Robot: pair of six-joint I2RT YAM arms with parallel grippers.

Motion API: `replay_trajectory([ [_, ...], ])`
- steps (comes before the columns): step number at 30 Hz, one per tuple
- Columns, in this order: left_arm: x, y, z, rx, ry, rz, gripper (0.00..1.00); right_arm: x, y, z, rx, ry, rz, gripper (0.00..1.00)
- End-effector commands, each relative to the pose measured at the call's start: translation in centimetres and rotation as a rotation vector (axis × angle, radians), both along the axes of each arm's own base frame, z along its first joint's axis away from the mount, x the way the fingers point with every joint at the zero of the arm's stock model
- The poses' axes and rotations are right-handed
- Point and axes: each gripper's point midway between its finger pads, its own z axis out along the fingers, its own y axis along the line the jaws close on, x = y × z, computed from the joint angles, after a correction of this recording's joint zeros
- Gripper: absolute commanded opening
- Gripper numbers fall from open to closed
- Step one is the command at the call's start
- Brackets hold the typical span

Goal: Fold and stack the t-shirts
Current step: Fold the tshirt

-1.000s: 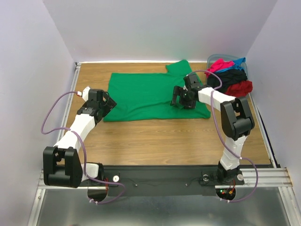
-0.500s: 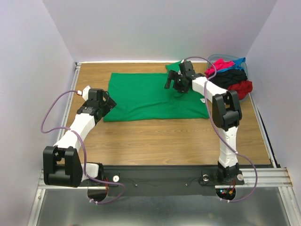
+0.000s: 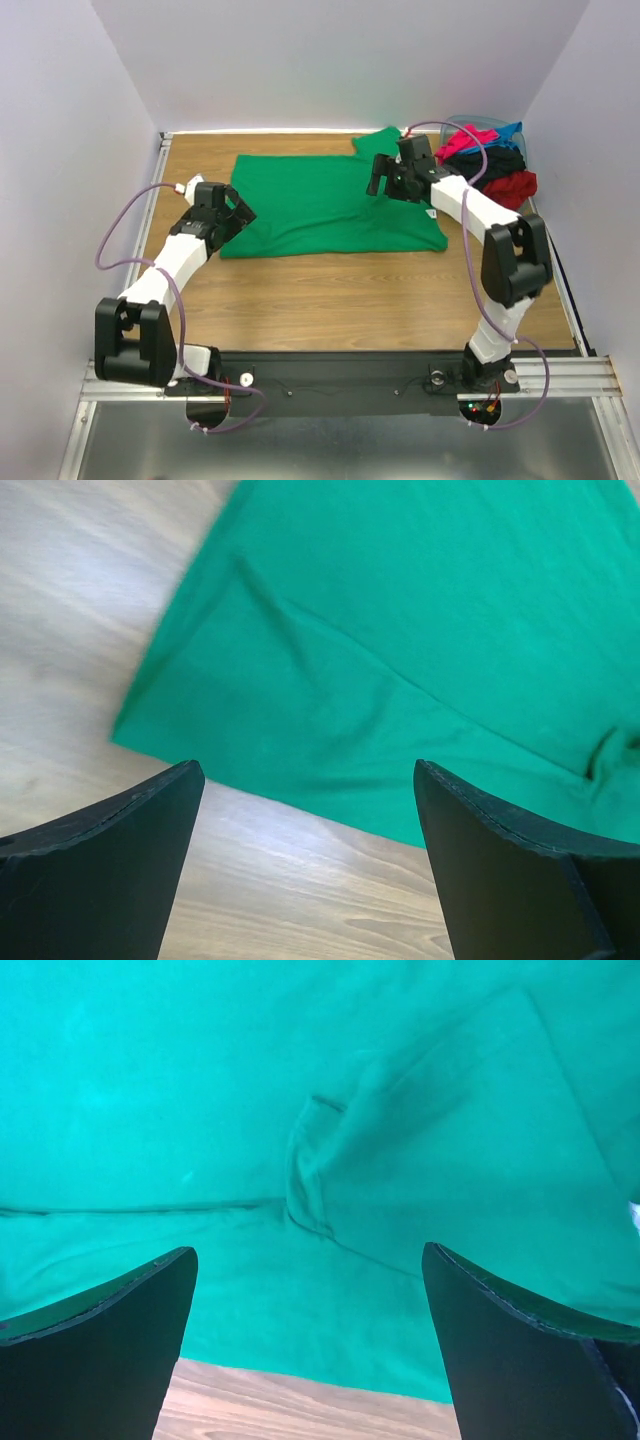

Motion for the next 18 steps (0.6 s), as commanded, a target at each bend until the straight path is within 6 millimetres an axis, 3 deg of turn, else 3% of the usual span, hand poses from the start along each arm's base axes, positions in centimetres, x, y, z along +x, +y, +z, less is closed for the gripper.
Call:
replay_trajectory([
  [1, 3.3, -3.5, 1.5, -0.024, -0.067, -0.119, 0.99, -2.3, -2.9, -1.3, -0.085, -0.001, -0.107, 1.0],
  [3, 4.3, -4.4, 0.8, -0.035, -0.059, -0.15, 0.99, -3.2, -4.0, -3.1, -0.126, 0.033, -0.135, 1.0],
  [6, 5.2, -6.0, -1.9, -0.063, 0.011, -0.221, 0.98, -3.9, -4.6, -5.6, -0.162, 0.083, -0.148, 1.0],
  [10, 5.1, -6.5, -6.8, -0.09, 0.124, -0.225, 0.98, -5.7, -4.8, -8.7, -0.167, 0.168, -0.144, 1.0],
  [13, 3.5, -6.3, -9.5, -0.098, 0.197, -0.204, 0.98, -7.3, -5.3, -9.8, -0.176, 0.206, -0.157, 1.0],
  [14, 2.0, -6.1, -10.6, -0.099, 0.245, -0.202, 0.98, -9.2, -5.9, -11.0, -0.179, 0.248, -0.17, 1.0],
  [16, 0.9, -6.1, -10.5, -0.103, 0.245, -0.189, 0.98, -10.5, -5.9, -10.4, -0.154, 0.242, -0.181, 1.0],
  [18, -1.6, -4.9, -12.0, -0.068, 0.293, -0.13, 0.98, -12.9, -6.3, -10.2, -0.148, 0.247, -0.184, 1.0],
])
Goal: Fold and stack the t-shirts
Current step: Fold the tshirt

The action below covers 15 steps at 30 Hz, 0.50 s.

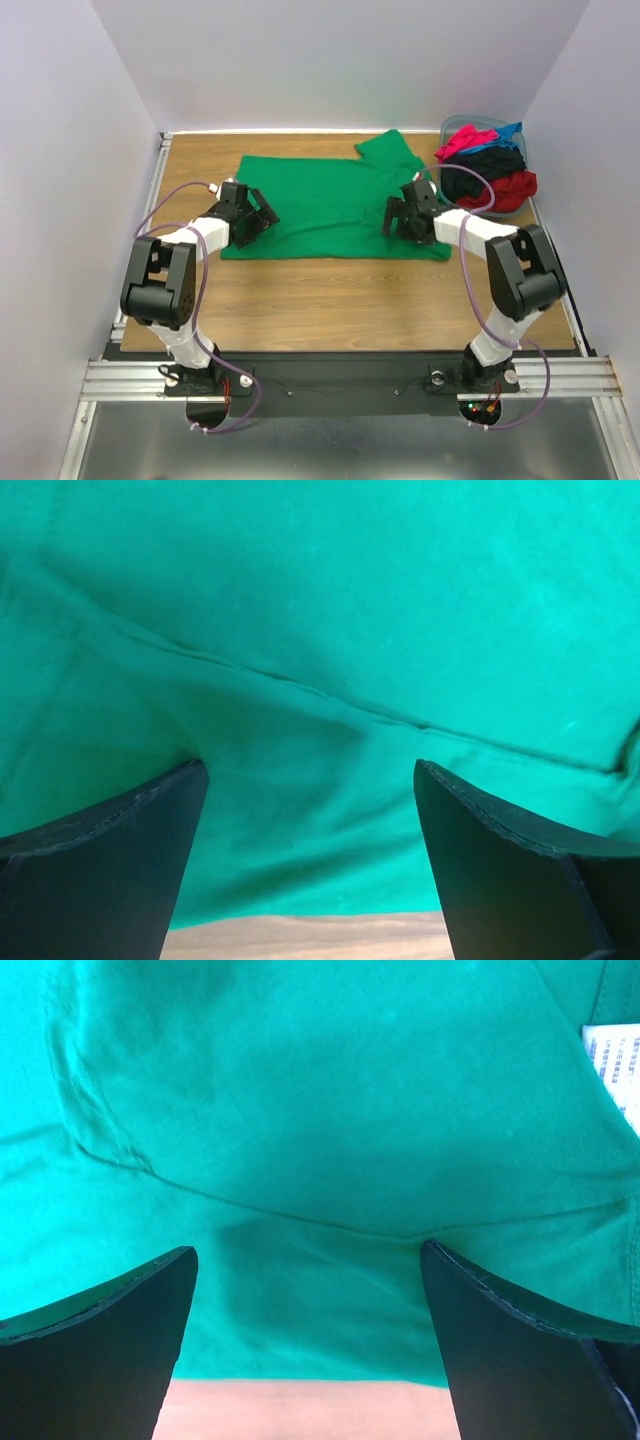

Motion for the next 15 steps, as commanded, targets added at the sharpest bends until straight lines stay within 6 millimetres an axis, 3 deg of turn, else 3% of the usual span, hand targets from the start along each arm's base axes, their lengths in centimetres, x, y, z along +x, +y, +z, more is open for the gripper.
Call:
replay_trajectory([
  [1, -6.6, 1.7, -3.7, 0.052, 0.181, 0.072, 0.98, -6.3, -1.5, -1.5, -0.009, 0.099, -0.045, 1.0],
  [2, -8.4, 2.0, -4.6, 0.058, 0.225, 0.078, 0.98, -7.1, -1.7, -1.4, -0.001, 0.098, -0.055, 1.0],
  [4, -10.2, 3.1, -5.2, 0.107, 0.253, 0.123, 0.98, -10.3, -2.2, -2.6, 0.014, 0.141, -0.063, 1.0],
  [5, -11.6, 3.4, -5.4, 0.103, 0.272, 0.159, 0.98, -10.9, -2.2, -1.7, 0.056, 0.114, -0.095, 1.0],
  [6, -12.5, 3.7, -5.4, 0.111, 0.285, 0.178, 0.98, -13.3, -2.6, -3.0, 0.065, 0.163, -0.102, 1.0],
  [7, -13.5, 3.7, -5.3, 0.102, 0.282, 0.189, 0.98, -13.9, -2.5, -2.5, 0.097, 0.144, -0.11, 1.0],
  [10, -14.9, 3.7, -4.6, 0.094, 0.268, 0.184, 0.98, -17.0, -2.8, -3.6, 0.128, 0.186, -0.11, 1.0],
  [11, -16.0, 3.8, -5.0, 0.089, 0.287, 0.186, 0.98, -17.5, -2.8, -3.6, 0.141, 0.186, -0.114, 1.0],
  [15, -16.4, 3.6, -3.6, 0.052, 0.24, 0.199, 0.98, -18.8, -2.5, -3.0, 0.199, 0.171, -0.102, 1.0],
])
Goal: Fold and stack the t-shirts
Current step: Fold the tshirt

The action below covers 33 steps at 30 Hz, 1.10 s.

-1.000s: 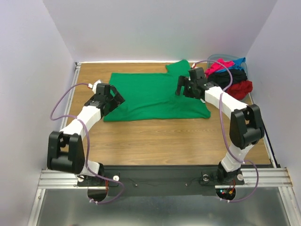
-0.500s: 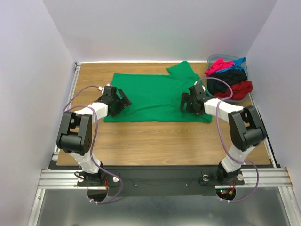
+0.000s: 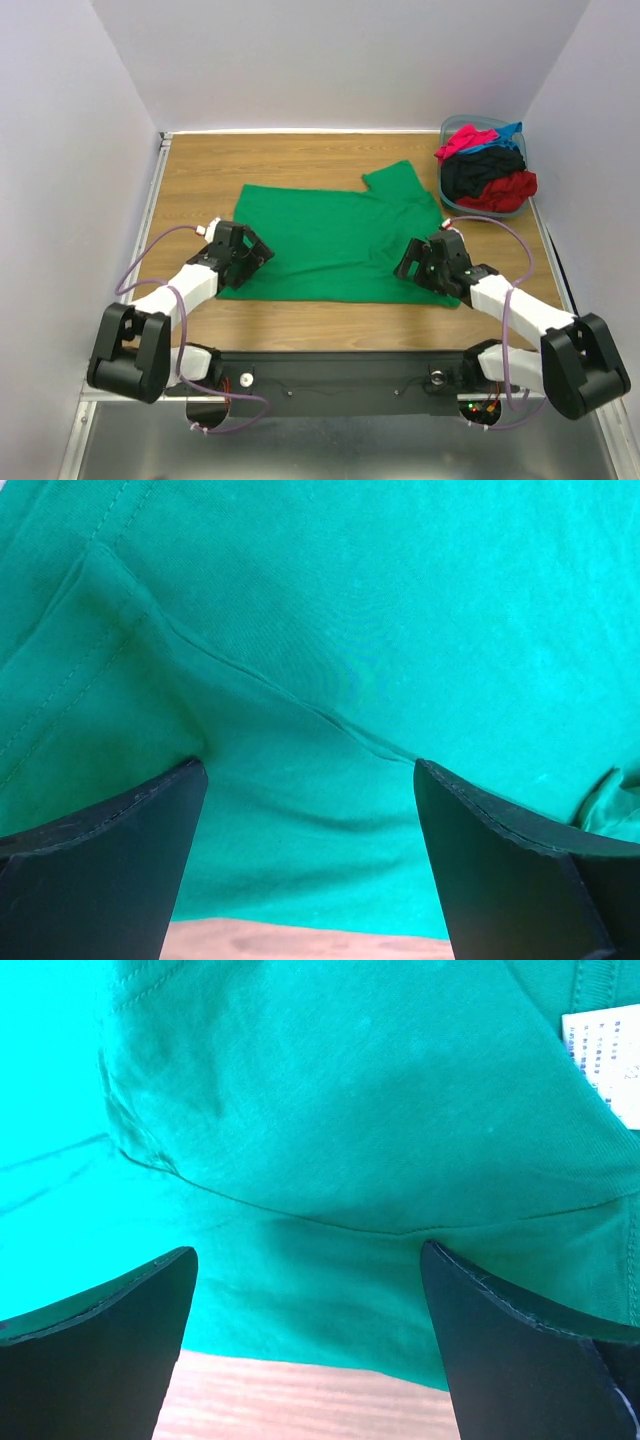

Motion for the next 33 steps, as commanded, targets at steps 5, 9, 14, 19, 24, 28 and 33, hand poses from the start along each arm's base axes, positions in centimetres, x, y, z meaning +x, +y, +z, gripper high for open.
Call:
replay_trajectory([
  [5, -6.5, 3.8, -2.3, 0.112, 0.185, 0.137, 0.98, -5.2, -1.0, -2.2, -0.007, 0.17, 0.015, 1.0],
  [9, -7.9, 5.2, -2.4, 0.169, 0.218, 0.175, 0.98, -4.0, -0.6, -0.7, -0.017, 0.119, 0.06, 1.0],
  [14, -7.1, 4.9, -0.7, 0.146, 0.165, 0.165, 0.98, -2.3, 1.1, 2.9, 0.044, 0.031, 0.131, 1.0],
  [19, -4.1, 4.8, 4.2, 0.145, 0.029, 0.166, 0.98, 0.9, 1.8, 7.6, 0.031, -0.102, 0.163, 1.0],
  [24, 1.7, 4.0, 11.7, 0.158, -0.188, 0.131, 0.99, 6.3, 1.4, 13.9, -0.03, -0.263, 0.08, 1.0],
  [28, 7.1, 3.8, 12.8, 0.227, -0.219, 0.059, 0.98, 11.5, 1.4, 15.5, -0.127, -0.286, 0.051, 1.0],
  [33, 14.8, 4.6, 10.2, 0.276, -0.084, 0.014, 0.98, 18.2, 1.5, 16.1, -0.239, -0.302, -0.008, 1.0],
])
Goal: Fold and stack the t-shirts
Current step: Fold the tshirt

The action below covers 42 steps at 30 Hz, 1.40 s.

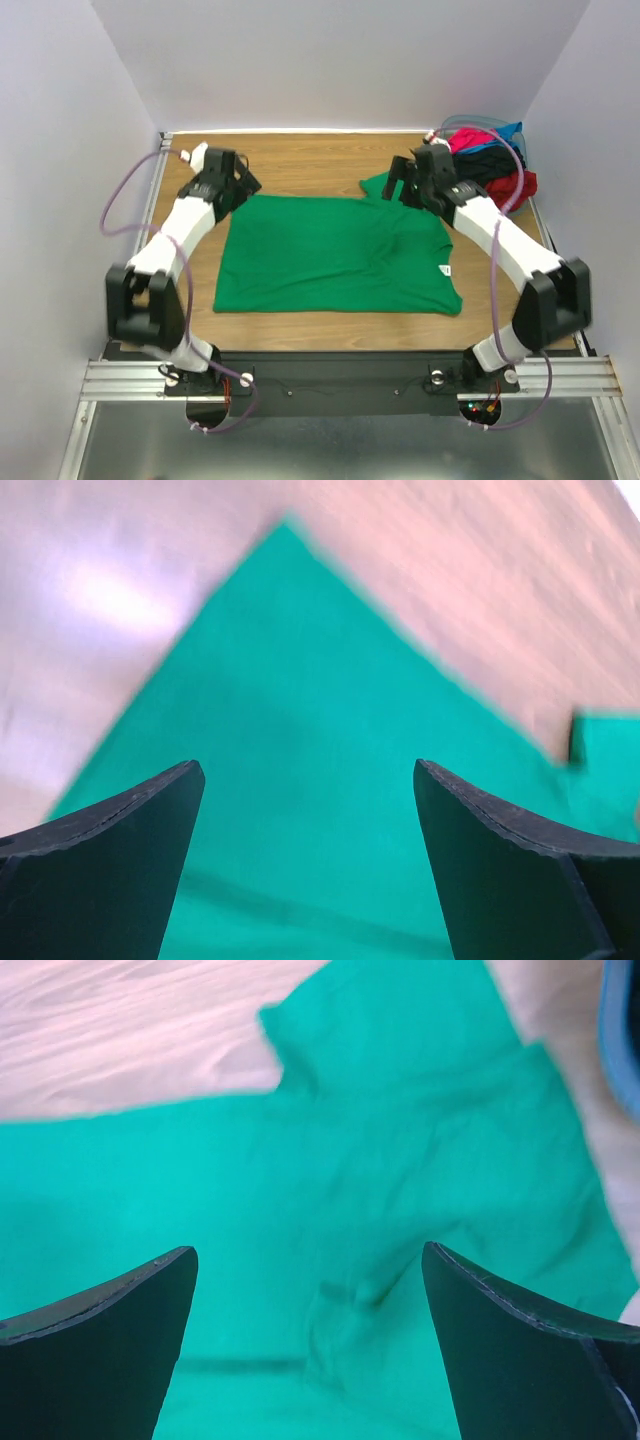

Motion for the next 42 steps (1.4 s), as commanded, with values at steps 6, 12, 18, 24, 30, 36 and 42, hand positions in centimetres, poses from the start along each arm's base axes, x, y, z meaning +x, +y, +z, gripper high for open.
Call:
replay_trajectory([
  [6, 10.7, 2.2, -4.1, 0.167, 0.162, -0.017, 0.99, 10.8, -2.3, -0.3, -0.221, -0.059, -0.127, 1.0],
  [12, 13.9, 2.8, -6.6, 0.202, 0.208, 0.004, 0.93, 15.4, -2.6, -0.9, -0.283, -0.079, -0.119, 1.0],
  [18, 13.8, 3.1, -10.4, 0.223, 0.288, 0.018, 0.84, 19.5, -3.8, -2.6, -0.316, -0.083, -0.155, 1.0],
  [24, 12.4, 3.0, -12.6, 0.213, 0.341, 0.019, 0.81, 22.8, -3.9, -3.2, -0.356, -0.118, -0.171, 1.0],
  [30, 11.8, 2.3, -13.5, 0.197, 0.348, 0.0, 0.61, 24.8, -4.0, -6.6, -0.404, -0.099, -0.179, 1.0],
  [36, 11.6, 2.1, -14.1, 0.198, 0.364, -0.009, 0.11, 26.0, -3.5, -9.7, -0.406, -0.076, -0.16, 1.0],
  [42, 11.7, 1.9, -12.9, 0.202, 0.335, -0.027, 0.0, 26.5, -3.2, -12.8, -0.418, -0.046, -0.132, 0.9],
])
